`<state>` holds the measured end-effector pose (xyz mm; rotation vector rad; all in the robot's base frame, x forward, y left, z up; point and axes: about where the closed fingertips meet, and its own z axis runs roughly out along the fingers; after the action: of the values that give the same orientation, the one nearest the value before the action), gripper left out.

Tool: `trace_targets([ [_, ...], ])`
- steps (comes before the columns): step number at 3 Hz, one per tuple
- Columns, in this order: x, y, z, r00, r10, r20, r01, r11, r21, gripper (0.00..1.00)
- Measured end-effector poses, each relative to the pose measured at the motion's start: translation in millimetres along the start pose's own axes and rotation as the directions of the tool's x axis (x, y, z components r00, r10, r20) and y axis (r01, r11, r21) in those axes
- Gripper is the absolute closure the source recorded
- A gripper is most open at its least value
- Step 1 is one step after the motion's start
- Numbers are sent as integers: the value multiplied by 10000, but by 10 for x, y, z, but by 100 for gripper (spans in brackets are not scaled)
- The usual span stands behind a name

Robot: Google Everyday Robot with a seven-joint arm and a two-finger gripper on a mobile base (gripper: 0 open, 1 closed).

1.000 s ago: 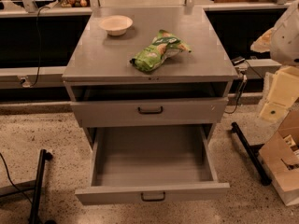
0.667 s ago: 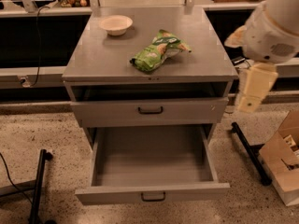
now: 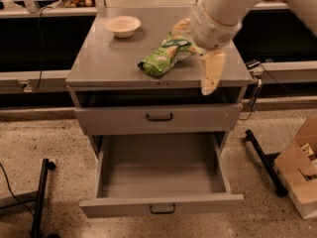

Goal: Place green rice chip bag into middle drawer

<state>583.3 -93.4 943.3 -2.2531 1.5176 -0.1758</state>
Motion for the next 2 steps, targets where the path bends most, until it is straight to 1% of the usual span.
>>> trace_targets([
  [1,2,-32,18,9969,-782,45,782,9969,35,0],
  [2,-14,-28,39,9964,-837,-89,836,9964,-97,0],
])
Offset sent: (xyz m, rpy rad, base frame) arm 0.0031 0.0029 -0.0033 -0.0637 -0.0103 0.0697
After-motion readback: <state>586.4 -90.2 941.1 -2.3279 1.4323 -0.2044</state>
